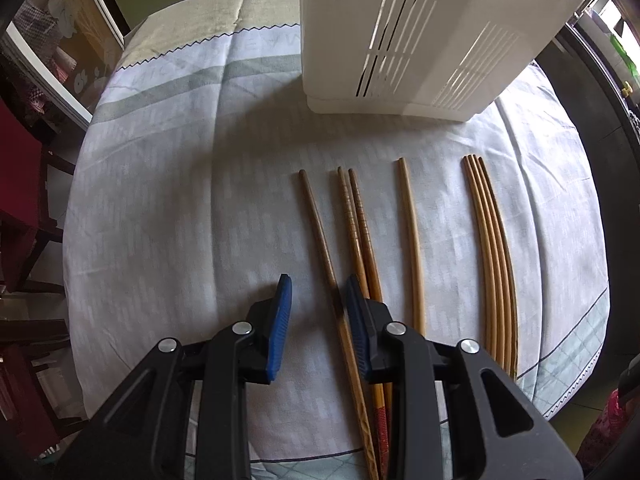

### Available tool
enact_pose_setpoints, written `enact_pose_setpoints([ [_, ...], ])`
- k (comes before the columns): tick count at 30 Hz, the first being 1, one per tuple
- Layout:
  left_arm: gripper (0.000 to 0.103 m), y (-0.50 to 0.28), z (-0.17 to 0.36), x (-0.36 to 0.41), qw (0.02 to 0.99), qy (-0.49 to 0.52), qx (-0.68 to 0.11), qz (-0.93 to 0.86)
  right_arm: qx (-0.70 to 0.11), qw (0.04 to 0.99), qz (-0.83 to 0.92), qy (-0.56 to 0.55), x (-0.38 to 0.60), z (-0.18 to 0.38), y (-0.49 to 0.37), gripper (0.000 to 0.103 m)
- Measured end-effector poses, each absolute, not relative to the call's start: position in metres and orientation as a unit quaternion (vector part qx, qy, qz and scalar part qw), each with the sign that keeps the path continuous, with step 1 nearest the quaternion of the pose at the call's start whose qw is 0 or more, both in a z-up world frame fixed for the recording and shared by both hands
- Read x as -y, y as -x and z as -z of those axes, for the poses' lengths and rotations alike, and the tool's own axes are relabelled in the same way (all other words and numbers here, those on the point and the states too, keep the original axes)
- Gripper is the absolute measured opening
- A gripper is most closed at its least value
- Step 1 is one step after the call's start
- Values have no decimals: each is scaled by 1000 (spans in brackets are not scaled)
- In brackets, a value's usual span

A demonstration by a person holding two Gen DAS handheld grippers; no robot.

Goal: Organize utensils
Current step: 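Grasp a red-tipped chopstick with the left tool while the right tool grasps another chopstick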

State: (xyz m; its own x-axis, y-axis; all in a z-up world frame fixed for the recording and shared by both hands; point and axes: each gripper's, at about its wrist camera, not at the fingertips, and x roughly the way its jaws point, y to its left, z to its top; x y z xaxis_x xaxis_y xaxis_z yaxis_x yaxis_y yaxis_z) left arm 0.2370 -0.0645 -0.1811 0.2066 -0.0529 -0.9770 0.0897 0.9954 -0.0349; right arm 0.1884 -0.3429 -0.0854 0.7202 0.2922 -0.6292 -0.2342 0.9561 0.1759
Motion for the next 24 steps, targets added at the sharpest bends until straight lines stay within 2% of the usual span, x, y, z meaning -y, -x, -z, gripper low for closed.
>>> enact_pose_setpoints([
  [6,10,-235,182,67,776,-32,-628,43,-402,899,-176,-10,314,102,-198,45],
  [14,9,-230,181,53,776,-47,-628,48,-539,812,-223,14,262,168,-222,36],
  [24,10,-231,181,53,778,-52,-624,58,-567,796,-205,60,242,188,-230,35],
])
